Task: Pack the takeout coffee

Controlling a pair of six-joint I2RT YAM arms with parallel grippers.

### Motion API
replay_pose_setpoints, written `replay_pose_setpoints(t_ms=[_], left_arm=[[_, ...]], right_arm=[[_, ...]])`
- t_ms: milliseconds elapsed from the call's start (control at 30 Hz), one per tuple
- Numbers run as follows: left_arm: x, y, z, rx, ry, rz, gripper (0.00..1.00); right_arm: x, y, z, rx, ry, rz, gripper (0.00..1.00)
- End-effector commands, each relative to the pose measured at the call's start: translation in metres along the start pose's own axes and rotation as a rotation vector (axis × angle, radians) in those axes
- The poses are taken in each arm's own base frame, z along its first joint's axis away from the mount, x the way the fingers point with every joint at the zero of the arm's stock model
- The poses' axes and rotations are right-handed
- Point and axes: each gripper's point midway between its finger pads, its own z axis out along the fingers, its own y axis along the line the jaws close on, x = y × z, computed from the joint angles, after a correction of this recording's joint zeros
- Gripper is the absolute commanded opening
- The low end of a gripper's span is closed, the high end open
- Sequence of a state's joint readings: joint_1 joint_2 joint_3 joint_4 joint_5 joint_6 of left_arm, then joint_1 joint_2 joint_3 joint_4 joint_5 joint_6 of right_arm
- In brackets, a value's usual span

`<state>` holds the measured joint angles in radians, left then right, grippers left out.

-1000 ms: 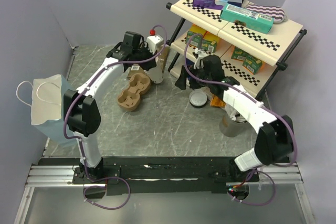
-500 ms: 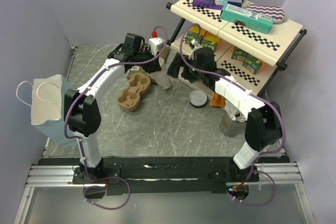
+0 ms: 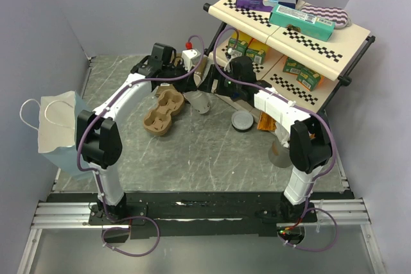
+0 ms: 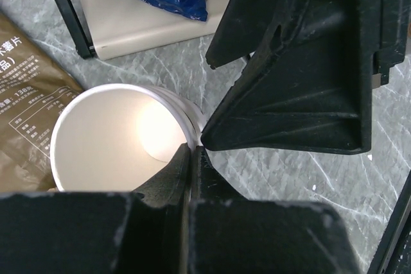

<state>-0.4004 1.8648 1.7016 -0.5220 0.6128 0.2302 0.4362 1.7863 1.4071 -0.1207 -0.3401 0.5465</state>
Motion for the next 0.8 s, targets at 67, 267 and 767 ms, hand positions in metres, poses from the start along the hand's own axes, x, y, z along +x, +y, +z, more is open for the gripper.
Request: replay_pose_setpoints(t_ms=[67, 267, 767], left_arm=[[-0.04, -0.018, -0.024, 0.034, -0.1, 0.058, 0.01], [-0.04, -0.022, -0.024, 0.052, -0.096, 0.054, 0.01], [-0.04, -0.028, -0.027, 0.083, -0.09, 0.065, 0.01]], right_arm=[[-0.015, 0.008, 0.009, -0.028, -0.037, 0.029, 0.91], [-0.017, 0.0, 0.014, 0.003, -0.039, 0.053, 0.9], [-0.032, -0.008, 0.016, 0.023, -0.066, 0.057, 0.9]])
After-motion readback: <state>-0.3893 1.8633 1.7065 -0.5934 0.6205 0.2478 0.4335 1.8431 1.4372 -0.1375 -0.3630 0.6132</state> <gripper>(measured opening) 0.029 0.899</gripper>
